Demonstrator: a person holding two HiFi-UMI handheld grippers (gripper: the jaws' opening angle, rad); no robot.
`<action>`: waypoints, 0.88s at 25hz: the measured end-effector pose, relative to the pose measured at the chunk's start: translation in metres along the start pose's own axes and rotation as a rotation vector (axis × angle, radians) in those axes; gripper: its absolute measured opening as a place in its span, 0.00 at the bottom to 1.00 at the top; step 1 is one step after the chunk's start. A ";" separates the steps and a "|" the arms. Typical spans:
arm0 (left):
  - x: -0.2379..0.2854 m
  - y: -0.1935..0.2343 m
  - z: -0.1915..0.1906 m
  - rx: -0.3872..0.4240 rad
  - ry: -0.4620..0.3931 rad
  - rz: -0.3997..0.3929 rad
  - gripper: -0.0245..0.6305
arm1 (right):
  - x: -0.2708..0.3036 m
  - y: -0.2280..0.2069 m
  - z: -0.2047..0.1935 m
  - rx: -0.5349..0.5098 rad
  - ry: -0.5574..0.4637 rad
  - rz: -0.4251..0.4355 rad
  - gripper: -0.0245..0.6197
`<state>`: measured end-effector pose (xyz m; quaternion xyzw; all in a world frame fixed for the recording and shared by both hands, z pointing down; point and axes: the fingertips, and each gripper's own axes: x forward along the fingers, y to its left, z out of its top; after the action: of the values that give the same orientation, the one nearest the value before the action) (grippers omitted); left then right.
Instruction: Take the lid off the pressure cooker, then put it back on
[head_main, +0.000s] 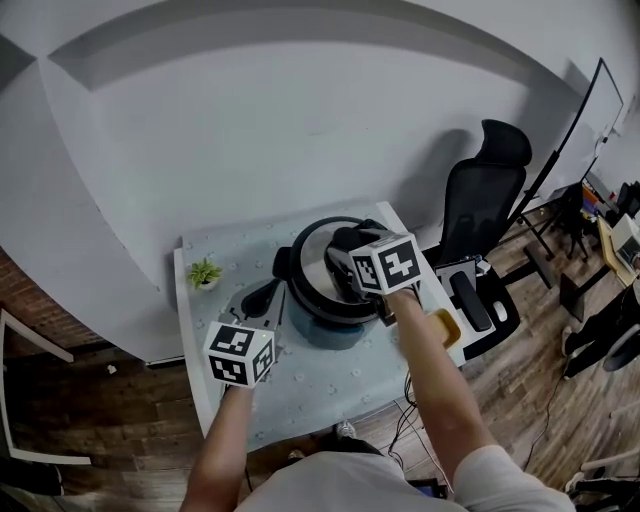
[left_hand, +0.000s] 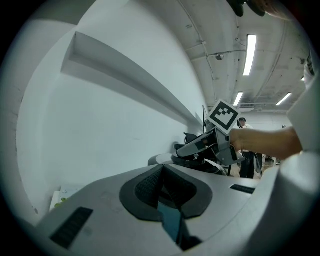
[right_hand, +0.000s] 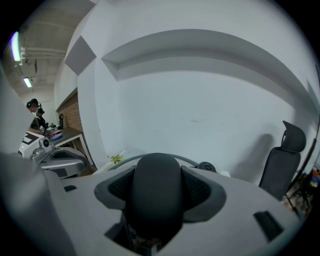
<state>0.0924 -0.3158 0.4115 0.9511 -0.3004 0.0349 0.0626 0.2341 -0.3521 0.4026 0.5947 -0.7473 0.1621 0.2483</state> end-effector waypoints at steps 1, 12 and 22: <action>0.001 -0.001 0.000 0.002 0.002 0.004 0.06 | 0.000 0.001 0.000 -0.007 -0.001 0.009 0.46; 0.008 -0.008 0.003 0.016 0.012 0.052 0.06 | 0.003 0.003 -0.006 -0.062 -0.009 0.108 0.46; 0.007 -0.006 0.002 0.011 0.012 0.091 0.06 | 0.012 0.010 -0.011 -0.129 0.016 0.169 0.46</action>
<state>0.1020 -0.3152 0.4092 0.9366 -0.3427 0.0449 0.0575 0.2243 -0.3530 0.4188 0.5112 -0.8015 0.1389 0.2776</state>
